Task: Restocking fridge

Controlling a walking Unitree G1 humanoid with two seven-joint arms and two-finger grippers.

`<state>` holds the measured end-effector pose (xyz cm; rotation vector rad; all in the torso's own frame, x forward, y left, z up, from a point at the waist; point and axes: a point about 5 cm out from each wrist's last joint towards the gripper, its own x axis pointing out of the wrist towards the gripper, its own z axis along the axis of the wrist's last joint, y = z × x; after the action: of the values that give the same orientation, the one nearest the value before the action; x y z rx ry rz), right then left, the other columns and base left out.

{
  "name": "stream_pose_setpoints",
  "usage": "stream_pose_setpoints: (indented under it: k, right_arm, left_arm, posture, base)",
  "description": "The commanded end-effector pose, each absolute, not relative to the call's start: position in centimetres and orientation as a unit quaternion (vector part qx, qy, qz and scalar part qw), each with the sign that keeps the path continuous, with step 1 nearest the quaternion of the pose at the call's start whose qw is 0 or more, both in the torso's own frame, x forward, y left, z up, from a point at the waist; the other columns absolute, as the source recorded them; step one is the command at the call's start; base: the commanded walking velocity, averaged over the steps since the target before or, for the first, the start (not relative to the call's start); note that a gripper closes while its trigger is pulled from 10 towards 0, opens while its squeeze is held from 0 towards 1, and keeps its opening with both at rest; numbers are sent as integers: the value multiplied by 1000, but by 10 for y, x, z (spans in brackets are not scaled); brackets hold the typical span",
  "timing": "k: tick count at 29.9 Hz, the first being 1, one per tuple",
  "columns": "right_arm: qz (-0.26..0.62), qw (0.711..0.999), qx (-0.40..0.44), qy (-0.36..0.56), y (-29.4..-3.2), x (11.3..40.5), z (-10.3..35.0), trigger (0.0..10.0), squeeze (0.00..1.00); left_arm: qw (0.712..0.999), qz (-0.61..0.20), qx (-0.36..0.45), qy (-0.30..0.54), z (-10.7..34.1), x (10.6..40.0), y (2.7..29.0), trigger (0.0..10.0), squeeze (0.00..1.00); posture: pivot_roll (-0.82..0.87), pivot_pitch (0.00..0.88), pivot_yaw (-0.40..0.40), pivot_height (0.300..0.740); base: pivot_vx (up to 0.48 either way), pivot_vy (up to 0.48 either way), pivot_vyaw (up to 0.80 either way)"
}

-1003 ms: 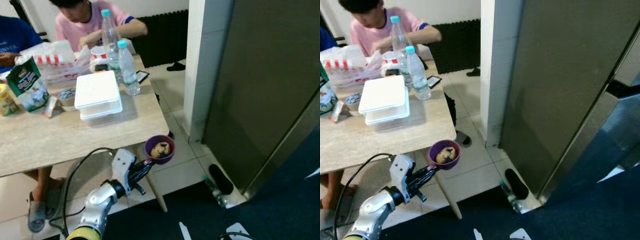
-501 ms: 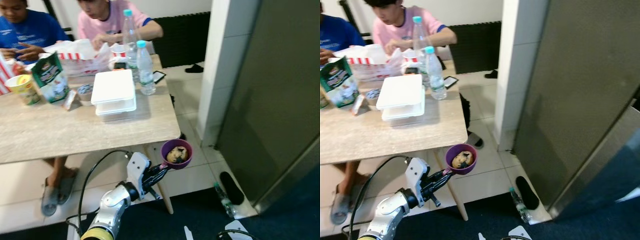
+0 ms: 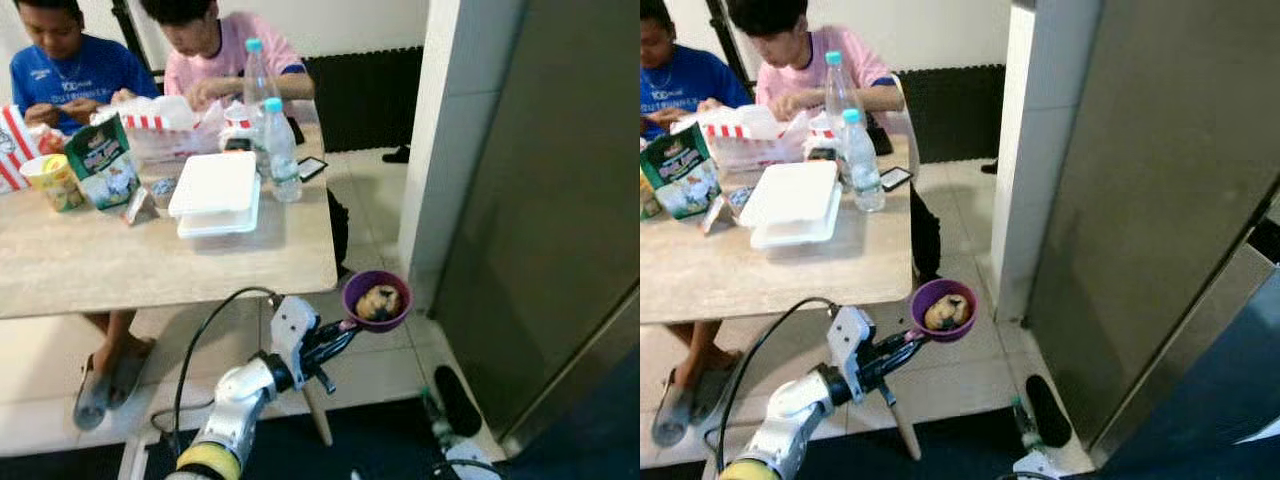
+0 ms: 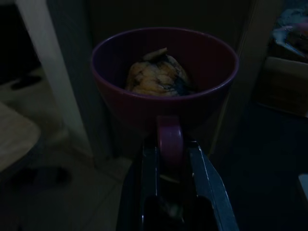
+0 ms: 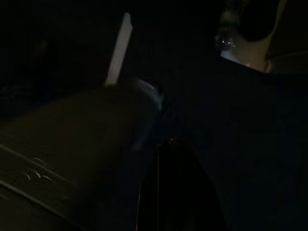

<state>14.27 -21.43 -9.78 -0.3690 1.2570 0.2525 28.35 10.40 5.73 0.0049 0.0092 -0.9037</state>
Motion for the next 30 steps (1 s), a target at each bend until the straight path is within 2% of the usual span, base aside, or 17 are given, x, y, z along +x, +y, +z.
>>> stream_pose_setpoints:
  k: [1,4,12,30]
  right_arm:
    - [111,790,-168,579,-216,144,-97,10000,0]
    - [112,789,-169,580,-216,144,-97,10000,0]
    - [106,793,-160,578,-216,144,-97,10000,0]
    - [122,816,-160,541,-212,151,-94,10000,0]
  left_arm:
    - [896,-445,3,-5,60,283,100,10000,0]
    - [894,-447,3,-4,59,282,100,10000,0]
    - [893,-450,3,-4,59,281,98,10000,0]
    - [895,-447,2,2,57,281,97,10000,0]
  posture:
    - [1,19,62,740]
    - [0,20,64,740]
    - [0,20,61,740]
    - [-1,20,59,740]
  base:
    - [0,-424,0]
    - [0,-426,0]
    - [0,-425,-704]
    - [0,-415,0]
